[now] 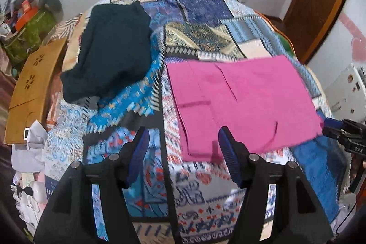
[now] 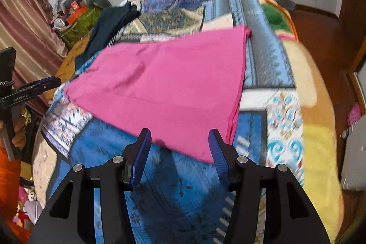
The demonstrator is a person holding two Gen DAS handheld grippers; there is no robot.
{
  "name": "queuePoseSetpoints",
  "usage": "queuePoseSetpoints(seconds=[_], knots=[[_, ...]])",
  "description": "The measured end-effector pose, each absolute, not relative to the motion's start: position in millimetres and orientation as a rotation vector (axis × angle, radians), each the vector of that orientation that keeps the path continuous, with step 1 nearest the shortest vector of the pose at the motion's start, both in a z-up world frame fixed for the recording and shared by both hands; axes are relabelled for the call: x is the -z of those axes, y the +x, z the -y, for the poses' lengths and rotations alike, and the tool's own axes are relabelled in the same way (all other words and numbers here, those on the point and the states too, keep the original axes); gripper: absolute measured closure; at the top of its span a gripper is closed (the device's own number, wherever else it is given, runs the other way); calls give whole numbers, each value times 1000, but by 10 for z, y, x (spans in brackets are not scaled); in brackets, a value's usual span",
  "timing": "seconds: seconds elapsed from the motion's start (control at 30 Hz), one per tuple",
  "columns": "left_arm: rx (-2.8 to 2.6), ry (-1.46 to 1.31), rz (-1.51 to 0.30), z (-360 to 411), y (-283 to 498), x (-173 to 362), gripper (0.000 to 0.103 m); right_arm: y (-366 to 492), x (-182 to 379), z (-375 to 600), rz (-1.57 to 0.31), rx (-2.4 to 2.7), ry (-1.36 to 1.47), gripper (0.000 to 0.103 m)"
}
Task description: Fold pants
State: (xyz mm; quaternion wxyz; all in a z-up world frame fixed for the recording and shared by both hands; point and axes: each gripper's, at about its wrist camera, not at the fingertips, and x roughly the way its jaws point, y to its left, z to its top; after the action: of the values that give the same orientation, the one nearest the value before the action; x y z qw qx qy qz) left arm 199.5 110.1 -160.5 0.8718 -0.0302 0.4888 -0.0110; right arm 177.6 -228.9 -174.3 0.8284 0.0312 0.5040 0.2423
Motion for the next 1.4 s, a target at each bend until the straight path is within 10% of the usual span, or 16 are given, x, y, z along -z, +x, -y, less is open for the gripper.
queuePoseSetpoints(seconds=[0.7,1.07,1.2,1.3,1.4], knots=[[20,-171,-1183,-1314,3379,2182,41,3108,1697,2448,-978,-413,20,55],[90,-221,-1252,-1275,3593,2477,57,3778,2171,2384,-1088,-414,-25,55],[88,-193,-1222,-1279,3557,2439,68,3825,2282,2349,-1110,-423,-10,79],[67,-147,-1207,-1278,3506,2427,98,3821,2291,2326,-1107,-425,-23,89],[65,-161,-1203,-1310,3445,2461,98,3815,2297,2273,-1099,-430,-59,94]])
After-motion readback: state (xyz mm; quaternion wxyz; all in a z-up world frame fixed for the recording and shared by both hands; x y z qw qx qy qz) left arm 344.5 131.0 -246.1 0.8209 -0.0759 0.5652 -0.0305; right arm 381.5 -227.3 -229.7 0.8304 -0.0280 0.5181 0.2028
